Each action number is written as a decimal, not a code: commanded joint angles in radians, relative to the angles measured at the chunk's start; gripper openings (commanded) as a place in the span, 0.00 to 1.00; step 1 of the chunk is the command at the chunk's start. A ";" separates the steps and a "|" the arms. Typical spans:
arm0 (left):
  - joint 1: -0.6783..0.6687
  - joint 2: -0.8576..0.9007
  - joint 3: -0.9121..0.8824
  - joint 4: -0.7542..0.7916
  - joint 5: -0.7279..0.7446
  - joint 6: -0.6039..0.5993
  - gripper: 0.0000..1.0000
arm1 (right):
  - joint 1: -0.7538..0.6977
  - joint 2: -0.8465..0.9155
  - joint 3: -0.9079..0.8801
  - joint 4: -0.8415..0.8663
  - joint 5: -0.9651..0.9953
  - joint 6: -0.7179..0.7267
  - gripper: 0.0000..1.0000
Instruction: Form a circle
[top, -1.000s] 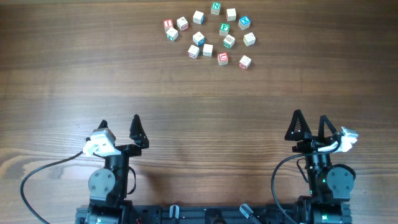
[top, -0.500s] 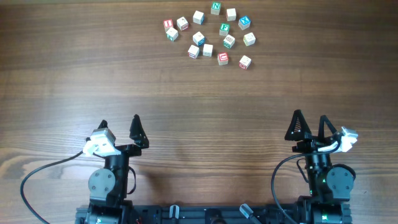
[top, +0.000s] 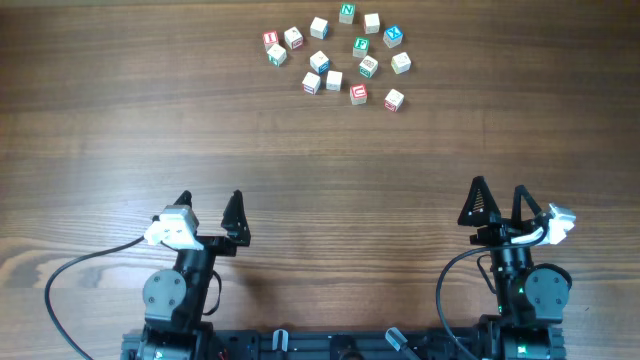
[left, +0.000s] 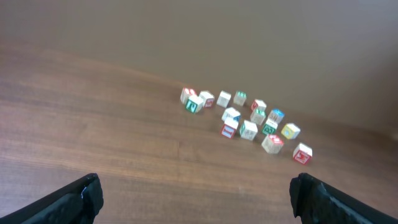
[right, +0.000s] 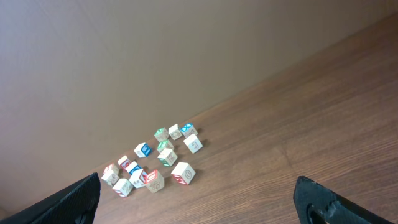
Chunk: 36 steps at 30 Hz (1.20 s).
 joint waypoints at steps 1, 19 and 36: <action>0.008 -0.005 0.080 -0.092 0.041 0.020 1.00 | 0.004 0.001 -0.001 0.003 -0.004 -0.018 1.00; 0.007 0.278 0.457 -0.434 0.050 -0.007 1.00 | 0.004 0.001 -0.001 0.003 -0.004 -0.018 1.00; 0.007 0.595 0.737 -0.562 0.370 -0.013 1.00 | 0.004 0.001 -0.001 0.003 -0.004 -0.018 1.00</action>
